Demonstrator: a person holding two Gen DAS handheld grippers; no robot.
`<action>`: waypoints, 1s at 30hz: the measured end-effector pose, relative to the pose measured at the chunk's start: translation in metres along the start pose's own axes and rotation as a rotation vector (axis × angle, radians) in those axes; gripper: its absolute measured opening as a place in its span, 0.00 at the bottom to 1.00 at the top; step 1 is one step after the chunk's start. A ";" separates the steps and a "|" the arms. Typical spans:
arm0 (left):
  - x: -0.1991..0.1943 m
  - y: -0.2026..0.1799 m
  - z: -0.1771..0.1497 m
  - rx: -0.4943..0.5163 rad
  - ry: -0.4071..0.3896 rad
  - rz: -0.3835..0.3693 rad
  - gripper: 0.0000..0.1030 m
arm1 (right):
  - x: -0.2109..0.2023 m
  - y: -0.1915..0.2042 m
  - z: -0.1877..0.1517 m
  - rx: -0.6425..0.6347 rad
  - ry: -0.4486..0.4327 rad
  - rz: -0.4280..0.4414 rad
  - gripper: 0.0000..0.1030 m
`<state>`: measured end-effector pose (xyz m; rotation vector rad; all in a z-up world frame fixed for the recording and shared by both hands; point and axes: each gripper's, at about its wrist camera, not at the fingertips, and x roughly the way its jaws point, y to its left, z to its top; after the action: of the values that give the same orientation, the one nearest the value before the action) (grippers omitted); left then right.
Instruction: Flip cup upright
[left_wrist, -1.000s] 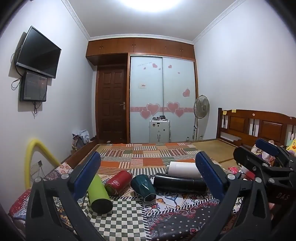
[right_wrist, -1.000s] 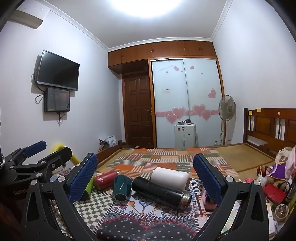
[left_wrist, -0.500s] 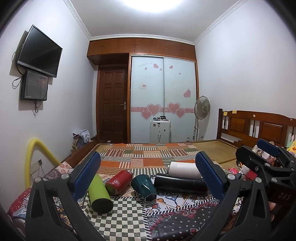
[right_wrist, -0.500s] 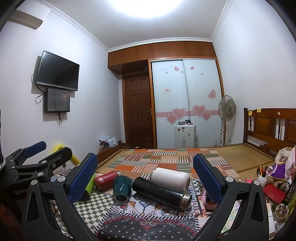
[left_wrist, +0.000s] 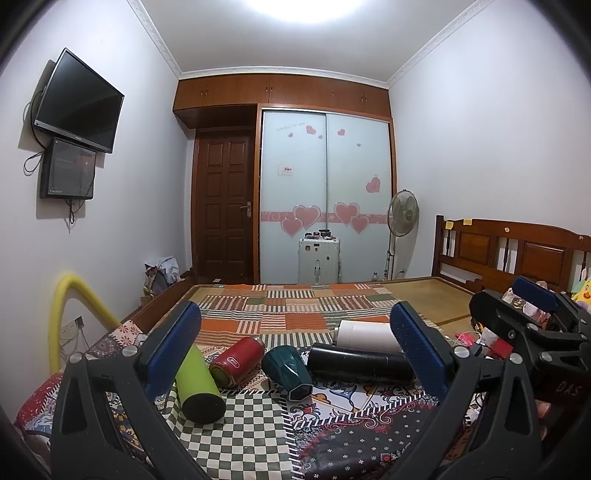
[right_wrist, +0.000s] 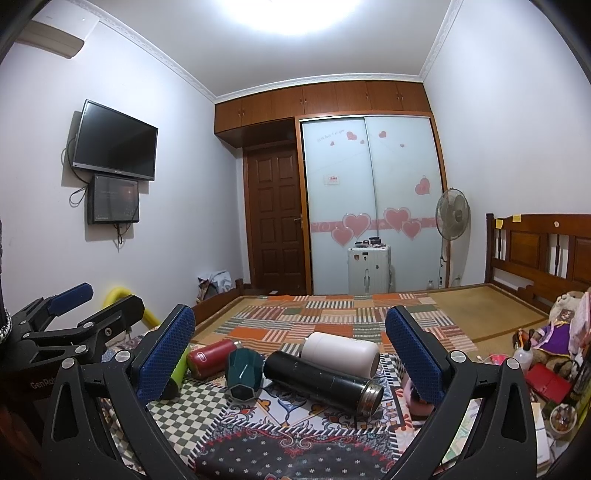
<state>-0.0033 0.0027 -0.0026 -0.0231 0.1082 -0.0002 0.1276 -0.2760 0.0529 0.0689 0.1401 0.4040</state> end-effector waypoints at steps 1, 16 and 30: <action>0.000 0.000 0.000 -0.001 0.000 0.000 1.00 | 0.000 0.000 0.000 0.000 0.000 -0.001 1.00; 0.000 0.000 0.000 -0.001 0.005 -0.003 1.00 | 0.002 0.001 -0.002 -0.007 -0.005 -0.002 1.00; 0.000 0.000 -0.001 0.001 0.010 -0.004 1.00 | 0.001 0.000 -0.005 -0.001 -0.004 -0.002 1.00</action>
<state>-0.0039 0.0026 -0.0032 -0.0222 0.1176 -0.0041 0.1279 -0.2752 0.0482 0.0684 0.1361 0.4015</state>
